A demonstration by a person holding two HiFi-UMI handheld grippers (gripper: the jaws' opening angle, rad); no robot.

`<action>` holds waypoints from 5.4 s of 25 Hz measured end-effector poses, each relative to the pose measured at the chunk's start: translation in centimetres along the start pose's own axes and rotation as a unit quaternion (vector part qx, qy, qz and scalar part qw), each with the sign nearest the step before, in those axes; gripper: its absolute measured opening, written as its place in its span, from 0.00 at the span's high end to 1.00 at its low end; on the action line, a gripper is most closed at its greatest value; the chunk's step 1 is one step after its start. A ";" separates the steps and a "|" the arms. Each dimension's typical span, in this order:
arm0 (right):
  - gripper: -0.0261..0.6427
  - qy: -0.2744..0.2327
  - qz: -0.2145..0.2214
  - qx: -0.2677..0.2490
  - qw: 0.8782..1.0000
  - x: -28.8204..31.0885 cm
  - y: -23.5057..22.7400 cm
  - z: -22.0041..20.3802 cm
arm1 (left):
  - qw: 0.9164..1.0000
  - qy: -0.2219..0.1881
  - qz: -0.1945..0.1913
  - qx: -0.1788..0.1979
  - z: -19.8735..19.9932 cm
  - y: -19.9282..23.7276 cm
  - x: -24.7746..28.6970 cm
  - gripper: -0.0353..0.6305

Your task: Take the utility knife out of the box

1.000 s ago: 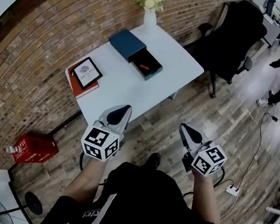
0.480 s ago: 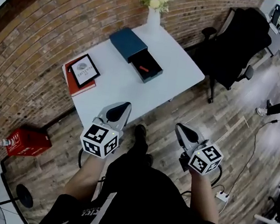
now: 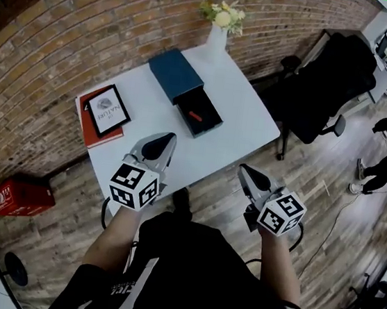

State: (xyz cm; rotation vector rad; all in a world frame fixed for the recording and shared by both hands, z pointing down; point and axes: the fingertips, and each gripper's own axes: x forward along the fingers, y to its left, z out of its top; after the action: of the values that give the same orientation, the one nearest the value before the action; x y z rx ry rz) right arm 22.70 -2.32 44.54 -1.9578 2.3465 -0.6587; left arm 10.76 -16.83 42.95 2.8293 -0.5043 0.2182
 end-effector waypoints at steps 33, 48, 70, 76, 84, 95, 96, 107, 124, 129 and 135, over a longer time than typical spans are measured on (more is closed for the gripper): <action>0.84 0.273 0.140 -0.104 0.946 26.2 -10.4 -5.9 | 0.992 0.043 0.101 -0.059 -0.8 11.5 9.9 0.94; 0.76 0.409 0.129 -0.217 0.877 29.2 -12.8 -12.7 | 0.988 0.044 0.123 -0.087 -3.0 13.0 9.6 0.94; 0.80 0.516 0.063 -0.281 0.807 29.3 -14.4 -16.8 | 0.982 0.021 0.161 -0.094 -2.4 14.8 3.8 0.94; 0.87 0.504 0.060 -0.300 0.807 29.2 -13.9 -17.1 | 0.981 0.015 0.164 -0.105 -2.8 14.8 2.1 0.94; 0.87 0.473 0.070 -0.314 0.820 30.0 -13.9 -16.0 | 0.982 0.023 0.166 -0.090 -2.3 13.9 1.4 0.94; 0.87 0.427 0.143 -0.320 0.833 28.5 -13.2 -12.3 | 0.979 0.045 0.171 -0.098 -2.4 10.4 6.1 0.94; 0.87 0.423 0.148 -0.323 0.833 28.3 -13.2 -11.9 | 0.979 0.047 0.171 -0.100 -2.5 10.3 6.4 0.94; 0.87 0.352 0.215 -0.353 0.840 26.5 -11.8 -6.8 | 0.987 0.063 0.109 -0.099 -1.5 8.3 9.8 0.93; 0.87 0.215 0.275 -0.412 0.842 24.1 -5.0 -0.4 | 0.992 0.090 0.044 -0.074 -1.1 8.0 12.4 0.79; 0.87 0.181 0.295 -0.427 0.835 23.3 -3.4 0.3 | 0.993 0.091 0.036 -0.070 -0.9 7.5 12.5 0.79; 0.87 0.157 0.300 -0.430 0.837 22.7 -2.5 0.8 | 0.993 0.091 0.024 -0.066 -0.9 6.5 12.5 0.82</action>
State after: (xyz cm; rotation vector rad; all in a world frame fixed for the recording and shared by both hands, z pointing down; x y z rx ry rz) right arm 20.41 -24.35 50.38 -1.0768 3.6264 0.1998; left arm 19.99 -26.47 47.67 2.6380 -0.5255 0.4321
